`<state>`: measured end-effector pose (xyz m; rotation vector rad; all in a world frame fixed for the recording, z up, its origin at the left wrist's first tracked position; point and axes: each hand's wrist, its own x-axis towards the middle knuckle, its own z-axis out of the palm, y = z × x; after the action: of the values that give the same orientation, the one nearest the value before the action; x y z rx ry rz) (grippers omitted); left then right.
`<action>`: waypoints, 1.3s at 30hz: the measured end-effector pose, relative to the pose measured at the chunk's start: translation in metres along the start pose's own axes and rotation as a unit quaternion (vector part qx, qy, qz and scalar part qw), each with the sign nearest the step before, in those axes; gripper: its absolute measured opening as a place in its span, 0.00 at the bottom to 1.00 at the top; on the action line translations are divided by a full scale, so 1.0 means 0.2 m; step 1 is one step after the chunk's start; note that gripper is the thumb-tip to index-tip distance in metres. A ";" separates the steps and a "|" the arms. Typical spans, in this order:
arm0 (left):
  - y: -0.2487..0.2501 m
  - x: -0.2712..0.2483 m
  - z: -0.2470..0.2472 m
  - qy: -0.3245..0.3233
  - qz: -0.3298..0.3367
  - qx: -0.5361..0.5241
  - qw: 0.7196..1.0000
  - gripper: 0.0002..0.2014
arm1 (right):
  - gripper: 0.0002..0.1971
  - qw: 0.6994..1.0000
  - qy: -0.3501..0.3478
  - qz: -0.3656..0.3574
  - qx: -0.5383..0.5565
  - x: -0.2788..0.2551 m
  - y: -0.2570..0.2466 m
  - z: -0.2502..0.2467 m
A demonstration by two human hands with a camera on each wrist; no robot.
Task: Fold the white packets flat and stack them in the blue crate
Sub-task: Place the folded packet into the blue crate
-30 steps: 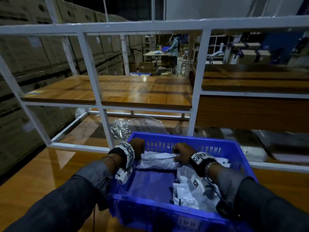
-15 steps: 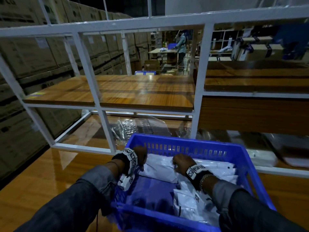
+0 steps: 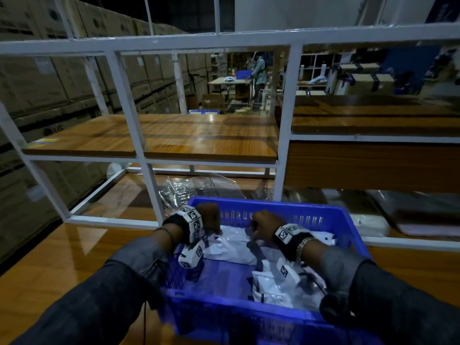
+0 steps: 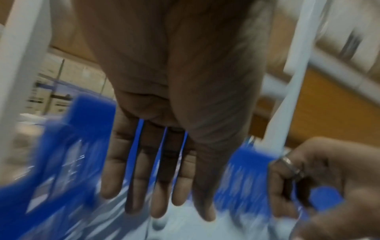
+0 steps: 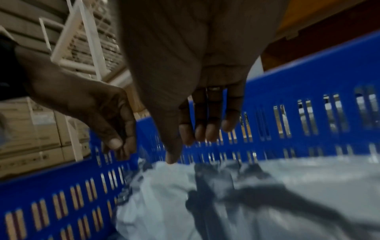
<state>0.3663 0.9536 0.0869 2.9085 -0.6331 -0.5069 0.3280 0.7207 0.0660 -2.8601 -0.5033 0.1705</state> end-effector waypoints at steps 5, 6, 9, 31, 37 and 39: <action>0.18 -0.13 -0.22 0.080 0.057 -0.078 0.992 0.05 | 0.07 0.995 -0.051 -0.040 0.078 -0.19 0.01 -0.28; 0.23 -0.16 -0.24 0.092 0.069 -0.102 0.988 0.04 | 0.05 0.991 -0.056 -0.047 0.114 -0.25 0.02 -0.34; 0.37 -0.29 -0.27 0.120 0.128 -0.214 0.961 0.04 | 0.08 0.980 -0.012 -0.049 0.191 -0.52 0.00 -0.51; 2.61 -0.54 0.64 -0.083 0.272 -0.422 0.861 0.10 | 0.09 0.768 0.329 0.281 0.472 -2.82 1.14 0.17; 3.05 -0.48 0.84 -0.093 0.259 -0.427 0.861 0.08 | 0.04 0.704 0.388 0.348 0.481 -3.31 1.40 0.27; 3.20 -0.47 0.90 -0.104 0.266 -0.425 0.859 0.07 | 0.04 0.677 0.410 0.369 0.487 -3.44 1.46 0.30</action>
<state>-0.0203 0.4064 0.0668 1.7703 -0.9034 -0.7704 -0.2299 0.2262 -0.0128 -1.6024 0.7403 -0.5422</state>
